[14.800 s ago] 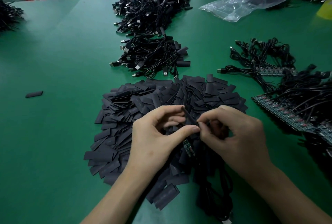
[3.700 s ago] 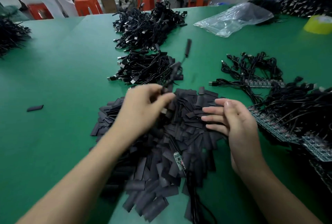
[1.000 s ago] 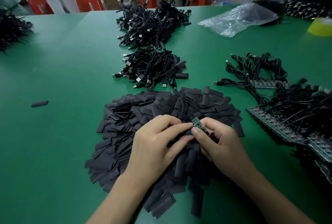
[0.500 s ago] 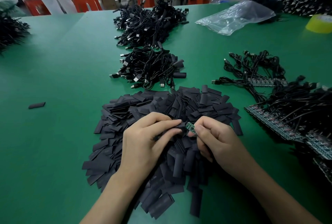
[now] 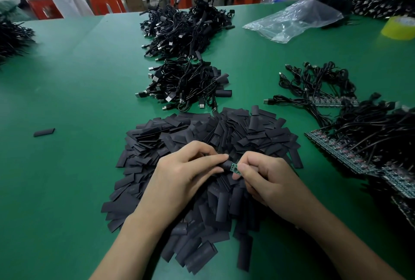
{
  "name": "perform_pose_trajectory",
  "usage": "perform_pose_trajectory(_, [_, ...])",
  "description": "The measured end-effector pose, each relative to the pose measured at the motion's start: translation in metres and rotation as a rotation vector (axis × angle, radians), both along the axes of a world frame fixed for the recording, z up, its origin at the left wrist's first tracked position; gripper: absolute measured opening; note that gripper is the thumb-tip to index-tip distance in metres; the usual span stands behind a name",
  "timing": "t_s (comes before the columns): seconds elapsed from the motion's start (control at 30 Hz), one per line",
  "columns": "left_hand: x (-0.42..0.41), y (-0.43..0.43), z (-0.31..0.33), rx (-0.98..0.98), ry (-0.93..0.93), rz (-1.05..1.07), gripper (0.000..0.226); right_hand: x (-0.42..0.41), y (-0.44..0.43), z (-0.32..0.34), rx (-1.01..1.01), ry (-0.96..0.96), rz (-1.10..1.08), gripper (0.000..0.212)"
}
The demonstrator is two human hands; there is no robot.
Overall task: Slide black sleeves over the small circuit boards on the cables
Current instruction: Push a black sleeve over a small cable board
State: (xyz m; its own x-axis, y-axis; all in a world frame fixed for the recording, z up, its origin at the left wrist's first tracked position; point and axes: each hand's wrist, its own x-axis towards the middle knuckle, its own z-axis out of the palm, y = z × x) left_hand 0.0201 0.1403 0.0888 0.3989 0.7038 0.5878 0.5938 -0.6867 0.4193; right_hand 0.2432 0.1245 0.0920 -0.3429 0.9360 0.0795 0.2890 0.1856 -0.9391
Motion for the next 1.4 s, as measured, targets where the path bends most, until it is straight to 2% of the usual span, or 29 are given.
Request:
perform_pose_trajectory(0.33, [0.008,-0.003,0.001,-0.037,0.047,-0.106,0.023,0.0,0.002,0.001,-0.013,-0.028,0.017,0.03])
perform_pose_trajectory(0.5, [0.006,-0.002,-0.004,-0.085,-0.041,-0.062,0.023,0.003,0.002,0.003,-0.039,0.062,0.034,0.008])
perform_pose_trajectory(0.67, [0.005,-0.001,-0.005,-0.116,-0.14,-0.003,0.022,0.008,0.005,0.003,-0.044,0.127,0.005,0.006])
perform_pose_trajectory(0.9, [0.007,-0.003,-0.004,-0.119,-0.153,-0.01,0.021,0.008,0.007,-0.002,-0.061,0.153,-0.023,0.004])
perform_pose_trajectory(1.17, [0.013,-0.004,-0.009,-0.106,-0.105,-0.071,0.021,0.003,0.005,-0.003,-0.084,0.136,-0.001,0.01])
perform_pose_trajectory(1.4, [0.015,-0.005,-0.006,-0.09,-0.195,0.005,0.017,0.004,0.005,0.0,-0.047,0.204,-0.062,0.004])
